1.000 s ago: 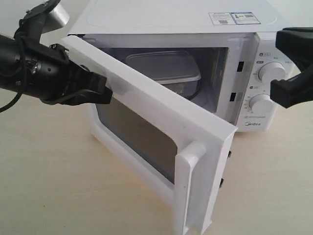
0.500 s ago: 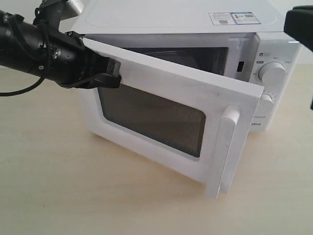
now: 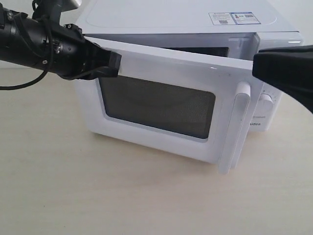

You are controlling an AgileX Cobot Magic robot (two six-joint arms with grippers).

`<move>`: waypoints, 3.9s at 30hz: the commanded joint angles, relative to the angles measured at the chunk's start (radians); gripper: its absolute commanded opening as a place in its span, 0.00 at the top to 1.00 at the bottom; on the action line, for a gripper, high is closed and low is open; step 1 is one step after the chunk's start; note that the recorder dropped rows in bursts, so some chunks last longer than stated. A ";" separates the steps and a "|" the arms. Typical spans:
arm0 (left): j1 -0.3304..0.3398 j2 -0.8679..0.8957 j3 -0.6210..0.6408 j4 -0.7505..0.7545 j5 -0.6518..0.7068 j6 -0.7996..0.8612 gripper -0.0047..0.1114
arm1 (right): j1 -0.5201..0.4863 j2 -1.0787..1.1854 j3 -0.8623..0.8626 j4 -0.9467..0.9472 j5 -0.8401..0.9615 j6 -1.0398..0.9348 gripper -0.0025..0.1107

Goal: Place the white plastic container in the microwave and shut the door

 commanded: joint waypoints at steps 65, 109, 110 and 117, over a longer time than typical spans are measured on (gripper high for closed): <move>-0.005 0.048 -0.015 -0.029 -0.135 0.036 0.92 | 0.499 0.615 0.082 0.075 -1.057 0.301 0.98; -0.003 -1.051 0.555 0.271 -0.052 -0.306 0.92 | 0.147 0.858 -0.067 -0.174 -1.082 0.424 0.98; -0.003 -1.059 0.555 0.301 -0.050 -0.329 0.92 | 0.147 0.858 -0.067 -0.176 -1.085 0.424 0.98; -0.003 -1.063 0.555 0.548 0.007 -0.566 0.92 | 0.147 0.858 -0.120 -0.181 -1.076 0.398 0.98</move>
